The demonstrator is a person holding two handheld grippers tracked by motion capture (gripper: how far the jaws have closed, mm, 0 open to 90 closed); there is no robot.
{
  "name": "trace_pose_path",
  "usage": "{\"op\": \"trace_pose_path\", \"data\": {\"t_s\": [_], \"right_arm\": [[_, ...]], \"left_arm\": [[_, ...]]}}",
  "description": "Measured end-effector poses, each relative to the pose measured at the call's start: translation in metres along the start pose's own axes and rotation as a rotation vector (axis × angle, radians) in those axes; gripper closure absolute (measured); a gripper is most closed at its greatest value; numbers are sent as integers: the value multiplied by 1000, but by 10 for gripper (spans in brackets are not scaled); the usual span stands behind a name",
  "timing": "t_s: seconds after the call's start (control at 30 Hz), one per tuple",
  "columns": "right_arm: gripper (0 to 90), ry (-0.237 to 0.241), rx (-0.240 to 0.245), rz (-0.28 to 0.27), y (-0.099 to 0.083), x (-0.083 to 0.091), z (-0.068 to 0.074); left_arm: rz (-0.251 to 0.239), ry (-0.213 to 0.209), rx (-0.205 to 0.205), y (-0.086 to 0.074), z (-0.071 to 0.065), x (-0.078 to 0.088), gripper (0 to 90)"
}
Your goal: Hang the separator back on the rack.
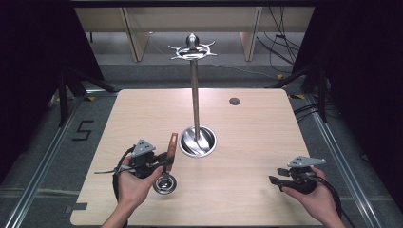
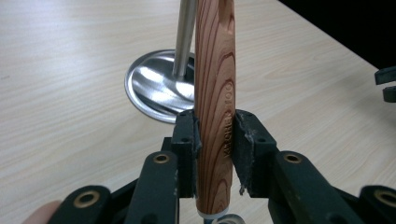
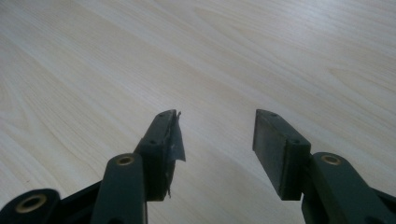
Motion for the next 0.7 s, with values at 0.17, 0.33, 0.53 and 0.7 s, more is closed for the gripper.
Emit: {"op": "trace_pose_path", "data": {"t_s": [0.17,0.33,0.53,0.7], "right_arm": [[508,5,-17,6,0,1,1],[508,2,-16,7,0,1,1],[507,2,-8,3,0,1,0],[508,9,-21,10,0,1,1]], "left_arm": [[-29,-24,3,7,-1,4,703],[-63,-38,2,15,-4,9,704],[-98,-50,-13,23,-11,12,703],[-117,-55,-17,29,-15,13,703]]}}
Point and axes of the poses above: each handheld gripper's, and its own axes: x roughly backward along the jaws, y roughly out of its top, z roughly to its left, the point moved 2 cm from there along -x, roughly forward along the jaws, and after that the axes turned 14 degrees about x, right-handed, at the moved point
